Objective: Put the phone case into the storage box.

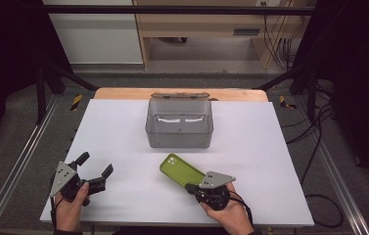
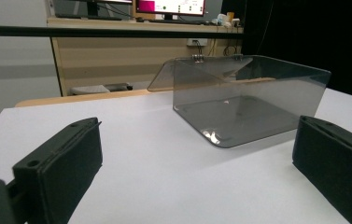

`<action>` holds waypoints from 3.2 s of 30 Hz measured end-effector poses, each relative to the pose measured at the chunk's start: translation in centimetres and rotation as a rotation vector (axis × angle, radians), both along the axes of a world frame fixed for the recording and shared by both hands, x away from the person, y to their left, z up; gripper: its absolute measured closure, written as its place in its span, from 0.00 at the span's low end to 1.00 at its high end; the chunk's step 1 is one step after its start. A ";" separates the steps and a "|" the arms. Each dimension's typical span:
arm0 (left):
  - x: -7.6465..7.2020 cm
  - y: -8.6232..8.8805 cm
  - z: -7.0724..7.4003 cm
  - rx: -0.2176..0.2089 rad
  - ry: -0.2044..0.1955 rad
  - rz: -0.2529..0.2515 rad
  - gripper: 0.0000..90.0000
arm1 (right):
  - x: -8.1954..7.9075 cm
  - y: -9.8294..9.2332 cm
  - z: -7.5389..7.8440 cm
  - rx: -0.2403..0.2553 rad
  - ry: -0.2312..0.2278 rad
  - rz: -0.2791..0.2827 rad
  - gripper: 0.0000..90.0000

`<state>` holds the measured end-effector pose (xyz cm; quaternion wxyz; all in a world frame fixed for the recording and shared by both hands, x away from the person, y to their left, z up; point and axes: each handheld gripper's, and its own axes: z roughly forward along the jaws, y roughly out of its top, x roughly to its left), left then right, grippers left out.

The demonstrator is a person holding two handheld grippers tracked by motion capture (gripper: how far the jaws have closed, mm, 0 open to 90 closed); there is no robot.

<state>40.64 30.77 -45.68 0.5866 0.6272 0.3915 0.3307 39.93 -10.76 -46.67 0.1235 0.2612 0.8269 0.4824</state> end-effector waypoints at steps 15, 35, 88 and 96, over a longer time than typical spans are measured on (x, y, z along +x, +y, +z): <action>-0.8 -1.7 1.2 -0.069 0.031 0.011 0.01 | -0.2 -1.8 2.0 0.214 -0.066 -0.099 0.98; 3.6 -9.3 9.2 -0.165 -0.030 -0.072 0.03 | 3.4 2.9 7.8 0.441 -0.203 -0.199 0.98; 1.5 -11.9 5.0 -0.440 0.164 -0.067 0.50 | 1.6 8.6 4.3 0.461 -0.143 -0.168 0.98; 1.7 -12.1 4.5 -0.472 0.189 -0.086 0.60 | 1.6 9.0 4.1 0.462 -0.135 -0.155 0.98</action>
